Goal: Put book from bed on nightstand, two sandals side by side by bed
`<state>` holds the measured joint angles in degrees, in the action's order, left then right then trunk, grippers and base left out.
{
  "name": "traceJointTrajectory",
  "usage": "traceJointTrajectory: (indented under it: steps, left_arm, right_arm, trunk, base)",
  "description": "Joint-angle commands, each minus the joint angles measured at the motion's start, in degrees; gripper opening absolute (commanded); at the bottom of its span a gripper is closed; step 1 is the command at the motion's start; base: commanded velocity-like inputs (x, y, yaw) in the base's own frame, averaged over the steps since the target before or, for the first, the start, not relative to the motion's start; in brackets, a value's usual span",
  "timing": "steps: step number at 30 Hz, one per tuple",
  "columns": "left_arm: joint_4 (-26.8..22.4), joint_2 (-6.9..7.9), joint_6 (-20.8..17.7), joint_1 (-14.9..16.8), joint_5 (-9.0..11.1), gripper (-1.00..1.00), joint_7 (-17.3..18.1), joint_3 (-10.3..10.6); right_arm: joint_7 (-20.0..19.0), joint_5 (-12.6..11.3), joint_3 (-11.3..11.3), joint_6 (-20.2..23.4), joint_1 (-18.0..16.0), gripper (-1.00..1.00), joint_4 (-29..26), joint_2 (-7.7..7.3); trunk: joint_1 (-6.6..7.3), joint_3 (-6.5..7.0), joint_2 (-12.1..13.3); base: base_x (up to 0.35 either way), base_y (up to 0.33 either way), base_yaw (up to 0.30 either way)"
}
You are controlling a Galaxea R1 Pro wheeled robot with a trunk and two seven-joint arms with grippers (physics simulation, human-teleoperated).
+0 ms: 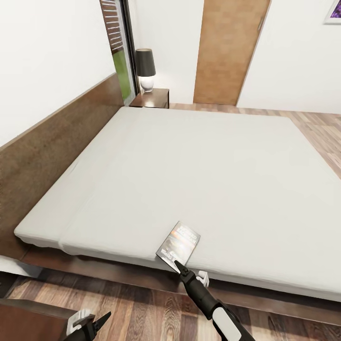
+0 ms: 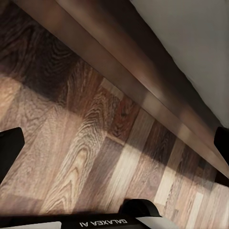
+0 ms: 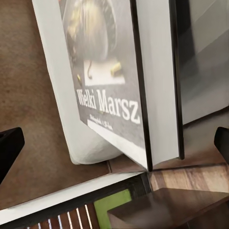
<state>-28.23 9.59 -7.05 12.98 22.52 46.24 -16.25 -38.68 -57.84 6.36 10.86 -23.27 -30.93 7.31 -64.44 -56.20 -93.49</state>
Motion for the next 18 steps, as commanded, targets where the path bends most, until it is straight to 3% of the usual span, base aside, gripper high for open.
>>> traceJointTrajectory:
  steps: [1,18]
  left_arm:
    - [0.02,-0.01,-0.6,0.02,0.42,1.0,0.25,-0.11]
    - [0.02,-0.01,-0.6,0.02,0.42,1.0,0.25,-0.1]
  right_arm:
    - [-0.08,-0.6,0.06,0.47,-0.02,-1.0,0.0,-0.01]
    - [-0.08,-0.62,0.07,0.58,-0.02,-1.0,0.0,-0.01]
  trunk:
    - [0.0,-0.03,-0.02]
    - [0.0,-0.03,-0.02]
  base:
    - [0.0,0.0,0.0]
    - [0.0,0.0,0.0]
